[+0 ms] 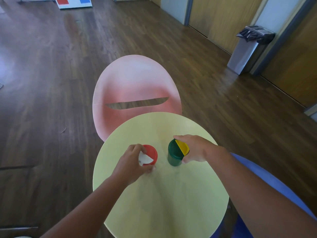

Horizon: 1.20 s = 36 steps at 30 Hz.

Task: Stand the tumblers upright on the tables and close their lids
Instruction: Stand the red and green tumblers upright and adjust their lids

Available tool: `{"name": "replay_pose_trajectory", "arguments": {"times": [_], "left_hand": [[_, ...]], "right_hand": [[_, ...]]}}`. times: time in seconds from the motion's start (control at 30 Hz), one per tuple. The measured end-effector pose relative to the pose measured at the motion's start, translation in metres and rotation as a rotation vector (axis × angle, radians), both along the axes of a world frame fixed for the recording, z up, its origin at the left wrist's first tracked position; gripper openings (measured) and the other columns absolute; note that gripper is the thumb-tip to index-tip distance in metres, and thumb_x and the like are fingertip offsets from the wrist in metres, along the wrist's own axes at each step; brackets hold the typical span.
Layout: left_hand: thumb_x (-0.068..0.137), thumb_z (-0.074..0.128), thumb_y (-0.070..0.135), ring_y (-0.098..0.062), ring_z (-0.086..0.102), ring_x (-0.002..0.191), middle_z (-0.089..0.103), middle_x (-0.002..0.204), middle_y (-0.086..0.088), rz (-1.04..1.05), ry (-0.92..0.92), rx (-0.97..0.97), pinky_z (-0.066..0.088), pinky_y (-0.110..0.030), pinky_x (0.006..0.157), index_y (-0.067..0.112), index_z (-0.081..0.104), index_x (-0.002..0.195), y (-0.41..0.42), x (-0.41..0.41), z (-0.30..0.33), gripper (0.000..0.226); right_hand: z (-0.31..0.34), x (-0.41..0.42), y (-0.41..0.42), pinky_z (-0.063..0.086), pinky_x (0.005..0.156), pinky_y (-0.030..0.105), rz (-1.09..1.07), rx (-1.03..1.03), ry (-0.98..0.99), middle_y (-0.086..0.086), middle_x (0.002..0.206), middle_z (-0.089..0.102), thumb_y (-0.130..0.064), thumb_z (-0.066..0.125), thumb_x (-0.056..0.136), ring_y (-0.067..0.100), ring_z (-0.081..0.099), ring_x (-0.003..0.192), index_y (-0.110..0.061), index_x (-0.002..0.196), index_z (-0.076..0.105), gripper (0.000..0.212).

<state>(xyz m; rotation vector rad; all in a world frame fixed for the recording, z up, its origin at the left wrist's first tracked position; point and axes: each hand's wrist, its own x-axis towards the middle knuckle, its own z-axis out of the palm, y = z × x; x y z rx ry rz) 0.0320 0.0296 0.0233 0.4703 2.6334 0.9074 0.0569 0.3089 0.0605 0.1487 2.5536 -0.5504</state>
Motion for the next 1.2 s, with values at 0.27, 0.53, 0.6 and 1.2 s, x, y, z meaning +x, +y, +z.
{"name": "replay_pose_trajectory", "arguments": {"times": [0.27,0.53,0.6,1.2], "left_hand": [[0.064,0.088,0.042,-0.022,0.056,0.098,0.053,0.12,0.014,-0.031,-0.036,0.053,0.046,-0.027,0.069,0.044,0.043,0.109,0.003,-0.006,0.0,0.063],[0.065,0.088,0.038,-0.023,0.052,0.107,0.05,0.126,0.015,-0.215,-0.089,0.001,0.054,-0.03,0.079,0.044,0.041,0.118,0.012,-0.008,0.009,0.072],[0.065,0.088,0.037,-0.022,0.051,0.108,0.05,0.127,0.015,-0.258,-0.09,-0.015,0.05,-0.024,0.075,0.043,0.04,0.121,0.014,-0.01,0.011,0.074],[0.068,0.084,0.048,-0.015,0.032,0.14,0.039,0.155,0.013,-0.325,-0.042,-0.12,0.043,-0.035,0.107,0.036,0.028,0.155,0.016,-0.018,0.006,0.104]], "right_hand": [[-0.005,0.003,0.0,0.05,0.096,0.04,-0.039,-0.02,0.072,-0.005,0.14,0.053,-0.039,0.087,0.061,0.023,0.051,0.125,-0.042,0.148,0.035,0.101],[0.001,0.008,-0.013,0.054,0.089,0.039,-0.082,-0.027,0.121,-0.004,0.127,0.06,-0.05,0.086,0.054,0.022,0.057,0.111,-0.039,0.143,0.041,0.1],[0.0,0.01,-0.016,0.053,0.089,0.039,-0.08,-0.023,0.129,-0.004,0.127,0.061,-0.05,0.086,0.055,0.023,0.057,0.11,-0.037,0.143,0.041,0.1],[-0.011,0.033,-0.019,0.048,0.099,0.037,-0.087,-0.034,0.167,-0.006,0.143,0.052,-0.058,0.081,0.061,0.021,0.052,0.125,-0.031,0.149,0.035,0.103]]}}
